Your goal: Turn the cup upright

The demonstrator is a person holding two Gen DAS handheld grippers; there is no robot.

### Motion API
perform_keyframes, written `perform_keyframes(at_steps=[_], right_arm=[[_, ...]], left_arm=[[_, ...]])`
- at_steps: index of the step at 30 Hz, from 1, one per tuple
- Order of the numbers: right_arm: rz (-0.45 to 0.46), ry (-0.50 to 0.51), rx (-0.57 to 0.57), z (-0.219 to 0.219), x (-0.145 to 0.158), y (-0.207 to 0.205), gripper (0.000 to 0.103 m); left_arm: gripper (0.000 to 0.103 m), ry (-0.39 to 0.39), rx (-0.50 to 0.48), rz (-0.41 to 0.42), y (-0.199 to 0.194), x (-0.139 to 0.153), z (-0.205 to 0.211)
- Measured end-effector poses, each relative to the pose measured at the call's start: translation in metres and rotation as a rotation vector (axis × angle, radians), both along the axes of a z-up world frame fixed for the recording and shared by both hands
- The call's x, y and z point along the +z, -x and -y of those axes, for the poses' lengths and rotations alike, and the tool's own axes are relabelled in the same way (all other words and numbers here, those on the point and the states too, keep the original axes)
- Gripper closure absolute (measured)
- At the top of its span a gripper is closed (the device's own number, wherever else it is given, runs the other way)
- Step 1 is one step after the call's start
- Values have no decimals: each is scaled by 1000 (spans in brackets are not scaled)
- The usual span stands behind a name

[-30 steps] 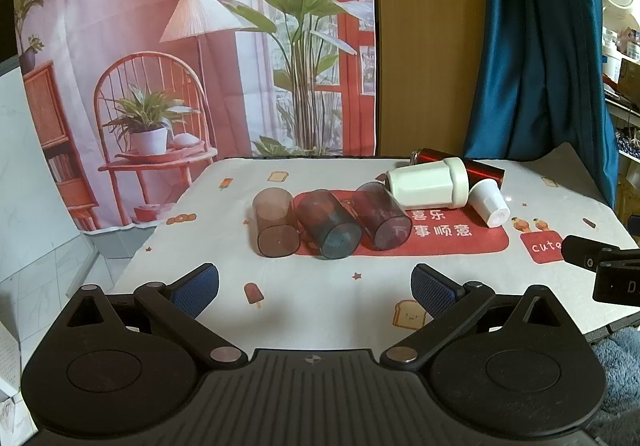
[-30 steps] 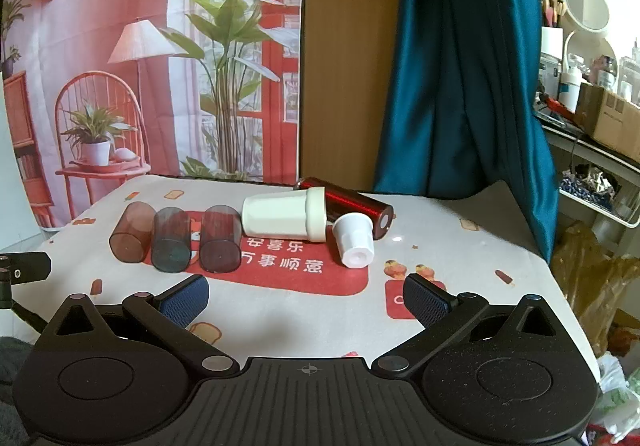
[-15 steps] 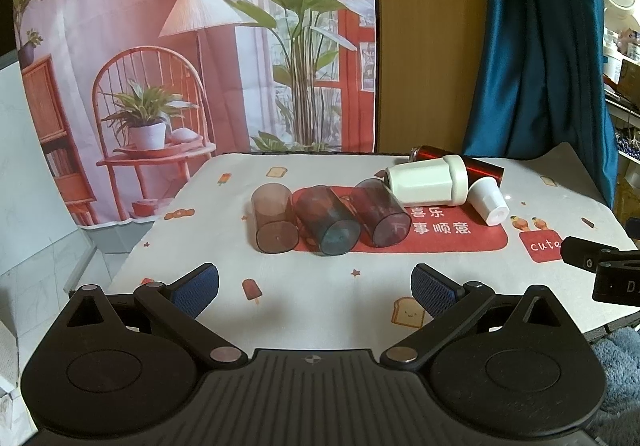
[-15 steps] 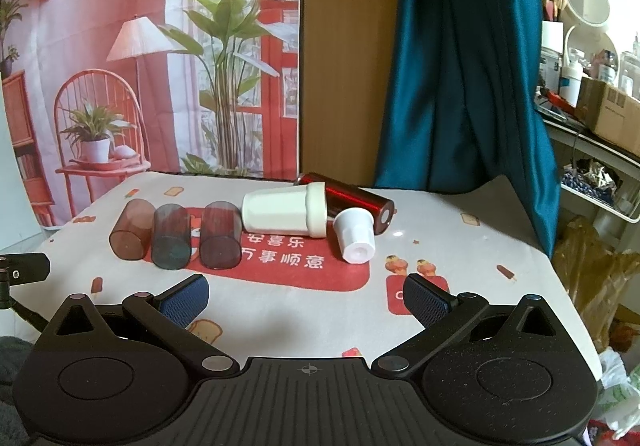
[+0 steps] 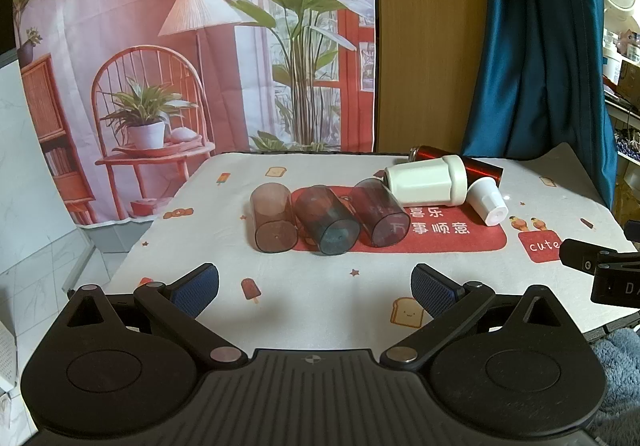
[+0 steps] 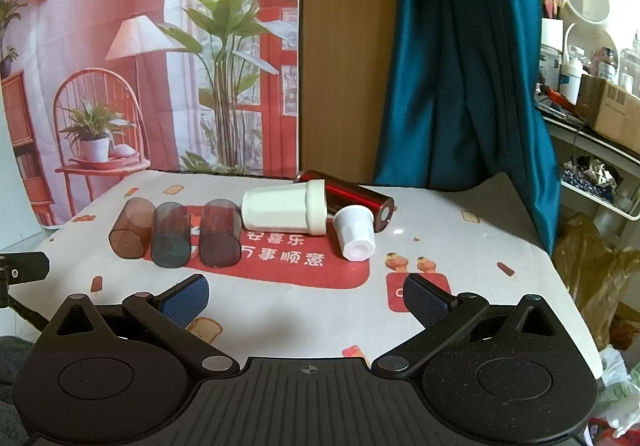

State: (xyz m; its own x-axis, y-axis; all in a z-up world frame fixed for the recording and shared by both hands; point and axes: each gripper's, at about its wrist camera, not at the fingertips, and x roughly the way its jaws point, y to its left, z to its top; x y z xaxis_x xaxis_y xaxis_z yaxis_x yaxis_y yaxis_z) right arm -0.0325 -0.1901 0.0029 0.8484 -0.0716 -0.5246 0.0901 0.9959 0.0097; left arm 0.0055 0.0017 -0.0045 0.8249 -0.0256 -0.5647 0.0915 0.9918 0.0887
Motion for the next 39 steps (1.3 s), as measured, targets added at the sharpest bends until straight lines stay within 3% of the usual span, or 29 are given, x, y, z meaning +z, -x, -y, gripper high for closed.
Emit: perform_keyframes(at_steps=[39], right_arm=[[-6,-4,-2,-1,-5,2,0]], left_arm=[[0,3,1,-4,1,-3,0]])
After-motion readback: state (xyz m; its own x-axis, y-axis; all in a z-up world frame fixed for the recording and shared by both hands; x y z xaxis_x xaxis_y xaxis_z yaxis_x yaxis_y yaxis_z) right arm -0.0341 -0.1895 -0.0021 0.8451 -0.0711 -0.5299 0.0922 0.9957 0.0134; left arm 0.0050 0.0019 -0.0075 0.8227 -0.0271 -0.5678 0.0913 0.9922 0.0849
